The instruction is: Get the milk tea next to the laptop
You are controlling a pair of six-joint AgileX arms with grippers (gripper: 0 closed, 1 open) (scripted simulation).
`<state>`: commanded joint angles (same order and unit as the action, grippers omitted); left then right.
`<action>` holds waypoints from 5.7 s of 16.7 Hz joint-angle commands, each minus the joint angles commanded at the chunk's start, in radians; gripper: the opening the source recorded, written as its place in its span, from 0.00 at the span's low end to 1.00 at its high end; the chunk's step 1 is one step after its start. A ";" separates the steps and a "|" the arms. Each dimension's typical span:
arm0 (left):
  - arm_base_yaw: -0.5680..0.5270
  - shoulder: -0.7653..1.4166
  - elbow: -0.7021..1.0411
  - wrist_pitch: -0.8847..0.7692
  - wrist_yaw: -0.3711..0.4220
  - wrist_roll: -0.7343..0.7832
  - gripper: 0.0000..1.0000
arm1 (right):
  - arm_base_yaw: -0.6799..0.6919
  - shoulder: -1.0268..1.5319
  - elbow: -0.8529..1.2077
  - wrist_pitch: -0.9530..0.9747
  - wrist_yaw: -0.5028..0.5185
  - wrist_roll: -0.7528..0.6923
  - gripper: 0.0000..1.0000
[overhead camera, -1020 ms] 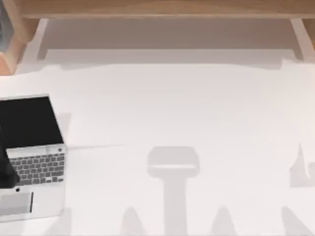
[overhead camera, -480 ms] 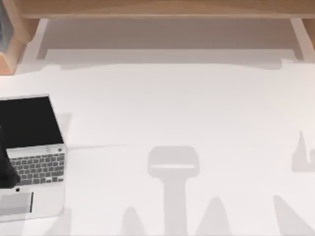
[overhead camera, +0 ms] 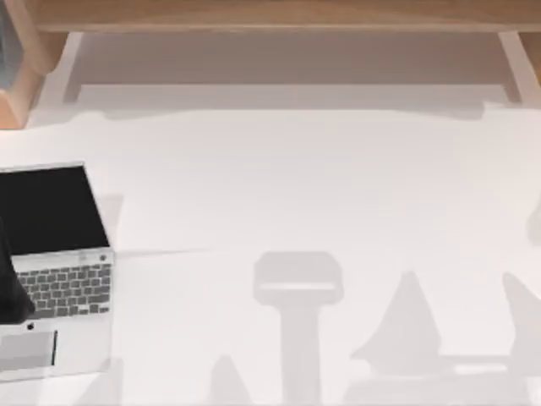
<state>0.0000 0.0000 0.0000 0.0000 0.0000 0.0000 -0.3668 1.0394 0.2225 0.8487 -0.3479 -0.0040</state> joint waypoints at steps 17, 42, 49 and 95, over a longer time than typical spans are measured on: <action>0.000 0.000 0.000 0.000 0.000 0.000 1.00 | -0.367 1.069 0.212 0.836 -0.346 0.011 1.00; 0.000 0.000 0.000 0.000 0.000 0.000 1.00 | -0.208 1.146 0.482 0.639 -0.185 0.009 0.55; 0.000 0.000 0.000 0.000 0.000 0.000 1.00 | -0.208 1.146 0.482 0.639 -0.185 0.009 0.02; 0.000 0.000 0.000 0.000 0.000 0.000 1.00 | 1.600 1.241 1.040 0.114 1.601 0.073 0.00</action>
<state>0.0000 0.0000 0.0000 0.0000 0.0000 0.0000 1.2334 2.2800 1.2629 0.9628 1.2534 0.0685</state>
